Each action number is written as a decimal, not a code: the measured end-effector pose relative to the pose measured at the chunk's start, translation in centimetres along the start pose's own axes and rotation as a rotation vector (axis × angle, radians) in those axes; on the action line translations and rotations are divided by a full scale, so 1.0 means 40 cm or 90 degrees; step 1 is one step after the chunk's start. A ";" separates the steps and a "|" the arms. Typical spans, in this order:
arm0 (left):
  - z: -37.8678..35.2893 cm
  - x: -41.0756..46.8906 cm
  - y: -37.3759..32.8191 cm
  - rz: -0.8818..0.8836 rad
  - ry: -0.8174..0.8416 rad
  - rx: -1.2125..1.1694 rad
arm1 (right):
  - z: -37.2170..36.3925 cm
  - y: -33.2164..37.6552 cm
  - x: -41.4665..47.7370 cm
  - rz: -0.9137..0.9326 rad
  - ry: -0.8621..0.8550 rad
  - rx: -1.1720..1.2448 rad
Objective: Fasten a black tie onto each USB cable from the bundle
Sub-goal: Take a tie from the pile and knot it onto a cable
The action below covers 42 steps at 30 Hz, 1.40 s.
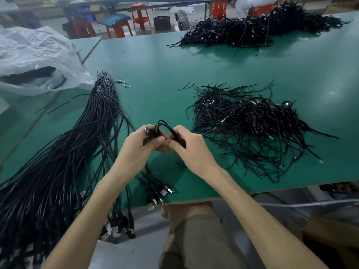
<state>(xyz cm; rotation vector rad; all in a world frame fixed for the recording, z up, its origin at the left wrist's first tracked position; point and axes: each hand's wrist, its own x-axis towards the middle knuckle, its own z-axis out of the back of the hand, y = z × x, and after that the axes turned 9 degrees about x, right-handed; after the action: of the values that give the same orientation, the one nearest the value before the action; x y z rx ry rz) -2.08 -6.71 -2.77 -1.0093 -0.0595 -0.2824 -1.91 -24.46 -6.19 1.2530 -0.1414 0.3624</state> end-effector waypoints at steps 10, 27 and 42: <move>-0.006 -0.012 0.013 0.008 -0.060 -0.075 | -0.007 0.003 -0.006 0.030 0.028 -0.064; -0.032 -0.009 0.025 0.057 -0.170 0.074 | -0.015 0.023 -0.021 0.054 0.057 -0.165; 0.030 -0.003 0.030 -0.047 0.071 0.397 | -0.022 0.013 -0.022 0.101 0.102 -0.304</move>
<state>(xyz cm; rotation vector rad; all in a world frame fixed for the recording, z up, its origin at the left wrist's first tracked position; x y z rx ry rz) -1.79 -5.07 -3.14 -0.3723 -0.0775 -0.3580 -3.00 -23.67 -6.28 0.7405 -0.1790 0.5297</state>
